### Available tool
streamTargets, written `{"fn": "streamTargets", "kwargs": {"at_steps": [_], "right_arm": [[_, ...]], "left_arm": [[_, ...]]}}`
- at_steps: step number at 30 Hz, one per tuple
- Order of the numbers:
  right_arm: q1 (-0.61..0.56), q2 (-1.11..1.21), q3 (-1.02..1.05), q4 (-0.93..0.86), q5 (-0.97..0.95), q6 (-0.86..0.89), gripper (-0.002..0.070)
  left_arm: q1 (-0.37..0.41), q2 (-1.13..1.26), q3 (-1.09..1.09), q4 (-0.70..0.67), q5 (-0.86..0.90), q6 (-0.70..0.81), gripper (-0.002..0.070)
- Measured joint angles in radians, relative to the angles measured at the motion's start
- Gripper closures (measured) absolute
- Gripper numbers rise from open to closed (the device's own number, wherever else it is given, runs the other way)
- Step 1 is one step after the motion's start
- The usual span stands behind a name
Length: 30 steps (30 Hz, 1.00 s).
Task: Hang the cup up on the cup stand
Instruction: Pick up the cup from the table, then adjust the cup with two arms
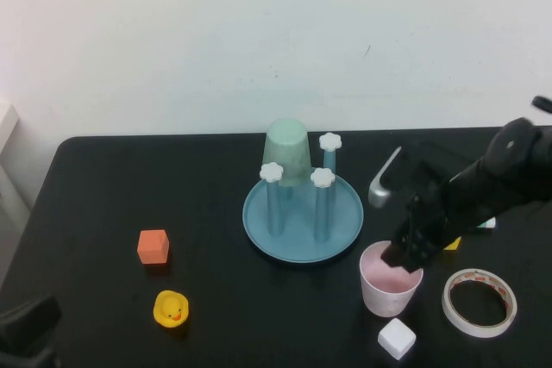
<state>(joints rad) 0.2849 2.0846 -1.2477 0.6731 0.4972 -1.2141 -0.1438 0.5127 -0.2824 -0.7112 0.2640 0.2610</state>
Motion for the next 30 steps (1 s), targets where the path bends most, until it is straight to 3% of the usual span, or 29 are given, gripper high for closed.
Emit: {"fn": "streamTargets", "kwargs": {"at_steps": [4,8,10,12,17,19,24,30], "right_arm": [[0.000,0.057,-0.010,-0.036,0.000,0.000,0.0302],[0.000,0.075,-0.016,-0.049,0.000,0.000,0.0447],[0.000,0.075,-0.032,-0.051,0.011,0.000,0.0551],[0.000,0.069,-0.056,-0.055,0.037,0.019,0.0619],[0.002,-0.038,-0.085,-0.029,0.107,0.075,0.0643],[0.006,-0.107,-0.088,-0.007,0.122,0.079,0.0643],[0.067,-0.287,-0.088,0.153,0.130,0.051,0.0644],[0.213,-0.363,-0.088,0.656,0.132,-0.250,0.0644]], "left_arm": [[0.000,0.000,0.000,-0.107,-0.042,0.004,0.0676],[0.000,0.000,0.000,-0.218,-0.083,0.009,0.0671],[0.000,0.000,0.000,-0.290,-0.095,0.013,0.0629],[0.000,0.000,0.000,-0.409,-0.097,0.014,0.0522],[0.000,0.000,0.000,-0.799,-0.110,0.014,0.0113],[0.000,0.000,0.000,-0.923,-0.123,0.014,0.0036],[0.000,0.000,0.000,-0.998,-0.126,-0.113,-0.0011],[0.000,0.000,0.000,-1.002,-0.047,-0.234,-0.0016]]}}
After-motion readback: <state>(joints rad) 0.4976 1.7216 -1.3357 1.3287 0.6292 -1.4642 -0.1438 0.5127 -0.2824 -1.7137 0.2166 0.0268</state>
